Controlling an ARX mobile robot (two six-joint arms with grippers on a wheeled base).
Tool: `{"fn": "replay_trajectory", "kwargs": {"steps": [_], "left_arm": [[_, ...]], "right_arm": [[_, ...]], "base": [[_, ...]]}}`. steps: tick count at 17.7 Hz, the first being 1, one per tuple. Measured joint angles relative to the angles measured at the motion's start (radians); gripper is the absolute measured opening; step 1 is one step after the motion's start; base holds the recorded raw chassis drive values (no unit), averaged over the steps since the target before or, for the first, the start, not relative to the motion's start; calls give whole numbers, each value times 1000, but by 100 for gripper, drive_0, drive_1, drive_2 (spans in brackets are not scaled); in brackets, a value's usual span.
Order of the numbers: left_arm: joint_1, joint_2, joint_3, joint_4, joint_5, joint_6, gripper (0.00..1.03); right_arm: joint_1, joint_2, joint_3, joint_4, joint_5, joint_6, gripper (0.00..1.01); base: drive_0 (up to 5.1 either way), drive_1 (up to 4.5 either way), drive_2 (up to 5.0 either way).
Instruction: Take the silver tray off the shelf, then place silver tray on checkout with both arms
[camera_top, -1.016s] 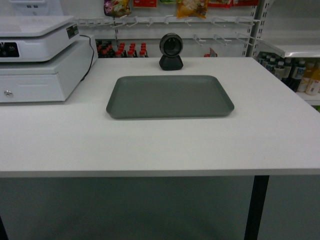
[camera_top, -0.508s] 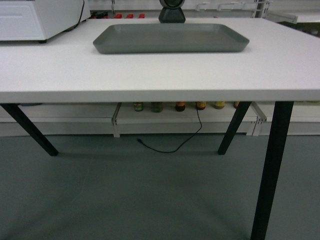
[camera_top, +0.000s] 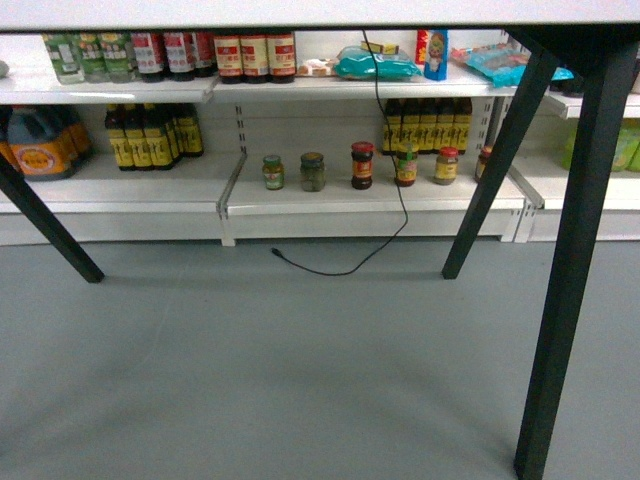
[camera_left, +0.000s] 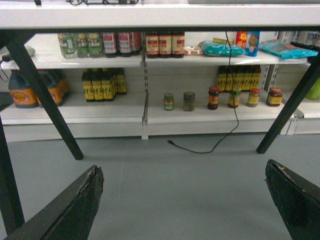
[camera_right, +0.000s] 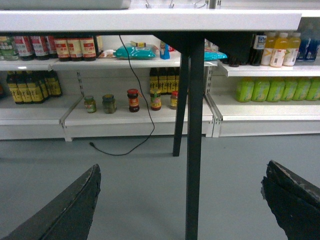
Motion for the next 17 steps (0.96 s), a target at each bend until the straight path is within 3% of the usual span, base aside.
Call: {"fn": "replay_trajectory", "kwargs": {"steps": [17], "left_arm": [[0,0,0,-2,0,1,98]], "right_arm": [[0,0,0,-2,1,0,98]], "base": [[0,0,0]]}}
